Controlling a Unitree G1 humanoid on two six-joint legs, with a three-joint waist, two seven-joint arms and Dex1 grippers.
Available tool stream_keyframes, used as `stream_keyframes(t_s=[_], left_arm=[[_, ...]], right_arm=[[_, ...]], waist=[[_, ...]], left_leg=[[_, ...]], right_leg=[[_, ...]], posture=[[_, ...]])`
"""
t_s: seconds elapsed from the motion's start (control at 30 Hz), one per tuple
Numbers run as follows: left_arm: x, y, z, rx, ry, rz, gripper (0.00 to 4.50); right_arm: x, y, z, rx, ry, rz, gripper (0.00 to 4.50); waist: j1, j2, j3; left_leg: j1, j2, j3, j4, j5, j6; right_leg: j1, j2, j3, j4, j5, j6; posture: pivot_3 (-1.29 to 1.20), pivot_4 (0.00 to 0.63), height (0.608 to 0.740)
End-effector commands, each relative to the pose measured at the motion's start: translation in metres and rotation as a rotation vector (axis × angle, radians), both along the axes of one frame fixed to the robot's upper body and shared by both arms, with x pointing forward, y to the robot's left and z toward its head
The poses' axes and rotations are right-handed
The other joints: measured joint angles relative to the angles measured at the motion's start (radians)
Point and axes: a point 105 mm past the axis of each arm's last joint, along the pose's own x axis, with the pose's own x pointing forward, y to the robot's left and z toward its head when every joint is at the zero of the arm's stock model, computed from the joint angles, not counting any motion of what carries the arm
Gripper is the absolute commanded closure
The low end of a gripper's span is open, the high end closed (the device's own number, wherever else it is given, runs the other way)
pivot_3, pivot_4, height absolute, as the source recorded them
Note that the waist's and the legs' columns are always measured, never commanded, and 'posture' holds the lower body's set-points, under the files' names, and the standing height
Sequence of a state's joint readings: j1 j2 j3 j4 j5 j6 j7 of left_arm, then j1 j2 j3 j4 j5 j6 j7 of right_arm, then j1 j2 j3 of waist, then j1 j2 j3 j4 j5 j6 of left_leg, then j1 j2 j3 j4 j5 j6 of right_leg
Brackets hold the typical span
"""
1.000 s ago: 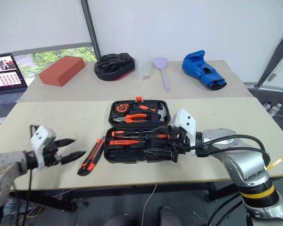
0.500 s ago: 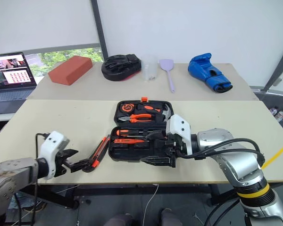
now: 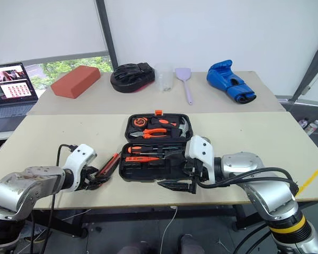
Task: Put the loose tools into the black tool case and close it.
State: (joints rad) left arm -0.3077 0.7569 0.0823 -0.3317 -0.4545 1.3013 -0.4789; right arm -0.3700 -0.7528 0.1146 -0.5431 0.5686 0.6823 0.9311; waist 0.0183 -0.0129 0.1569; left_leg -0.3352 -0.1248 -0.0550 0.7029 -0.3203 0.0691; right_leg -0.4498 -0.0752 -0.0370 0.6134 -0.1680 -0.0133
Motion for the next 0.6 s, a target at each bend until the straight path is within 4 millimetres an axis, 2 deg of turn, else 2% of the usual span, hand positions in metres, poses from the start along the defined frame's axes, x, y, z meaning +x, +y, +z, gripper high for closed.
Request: stream_keyframes(t_s=[0.03, 0.1, 0.17, 0.3, 0.37, 0.47, 0.53, 0.6], left_arm=[[0.022, 0.042, 0.021, 0.02, -0.097, 0.145, 2.77], [0.037, 0.039, 0.053, -0.033, -0.218, 0.06, 2.77], [0.045, 0.024, 0.083, -0.054, -0.334, -0.125, 2.77], [0.03, -0.011, 0.112, -0.091, -0.387, -0.525, 2.77], [0.014, -0.027, 0.116, -0.081, -0.347, -0.741, 2.77], [-0.007, -0.052, 0.1, -0.028, -0.181, -1.068, 2.77], [-0.01, -0.066, 0.087, 0.012, -0.112, -1.204, 2.77], [-0.007, -0.076, 0.078, 0.039, -0.084, -1.268, 2.77]], right_arm=[[-0.009, -0.004, 0.011, 0.015, -0.017, 0.008, 0.0], [-0.012, -0.006, 0.01, 0.012, -0.002, 0.01, 0.0], [-0.014, -0.008, 0.009, 0.006, 0.012, 0.01, 0.0], [-0.016, -0.011, 0.007, -0.011, 0.023, 0.009, 0.0], [-0.015, -0.013, 0.006, -0.022, 0.021, 0.006, 0.0], [-0.012, -0.015, 0.006, -0.028, 0.006, -0.017, 0.0], [-0.01, -0.016, 0.006, -0.024, 0.0, -0.033, 0.0], [-0.009, -0.015, 0.007, -0.02, -0.005, -0.045, 0.0]], waist=[[0.0, 0.0, 0.0], [-0.001, -0.003, 0.002], [-0.001, -0.006, 0.003], [-0.001, -0.006, 0.004], [-0.005, -0.006, 0.004], [-0.008, -0.006, 0.004], [-0.004, -0.007, 0.004], [-0.006, -0.007, 0.004]], left_leg=[[0.0, 0.0, 0.0, -0.001, 0.0, -0.001], [-0.002, 0.001, 0.0, -0.001, 0.001, -0.002], [-0.005, 0.001, 0.0, -0.001, 0.001, -0.002], [-0.008, 0.0, 0.0, -0.001, 0.002, -0.002], [-0.008, -0.001, 0.0, -0.001, 0.001, -0.001], [-0.009, -0.002, 0.0, -0.001, 0.0, 0.001], [-0.01, -0.002, 0.0, -0.001, 0.0, 0.001], [-0.011, -0.002, 0.0, 0.001, 0.0, 0.001]], right_leg=[[0.0, 0.0, 0.0, 0.0, 0.0, 0.0], [-0.004, 0.0, 0.0, 0.003, 0.003, -0.005], [-0.008, 0.0, -0.001, 0.004, 0.003, -0.006], [-0.009, 0.0, -0.002, -0.001, 0.005, -0.01], [-0.008, -0.001, -0.003, -0.003, 0.005, -0.009], [-0.009, -0.001, -0.004, -0.004, 0.005, -0.009], [-0.009, -0.002, -0.005, -0.005, 0.005, -0.009], [-0.009, -0.002, -0.005, -0.005, 0.005, -0.009]], posture=[[0.0, 0.15, 0.74], [0.0, 0.15, 0.74], [0.0, 0.15, 0.74], [0.0, 0.15, 0.74], [0.0, 0.15, 0.74], [0.0, 0.15, 0.74], [0.0, 0.15, 0.74], [0.0, 0.15, 0.74]])
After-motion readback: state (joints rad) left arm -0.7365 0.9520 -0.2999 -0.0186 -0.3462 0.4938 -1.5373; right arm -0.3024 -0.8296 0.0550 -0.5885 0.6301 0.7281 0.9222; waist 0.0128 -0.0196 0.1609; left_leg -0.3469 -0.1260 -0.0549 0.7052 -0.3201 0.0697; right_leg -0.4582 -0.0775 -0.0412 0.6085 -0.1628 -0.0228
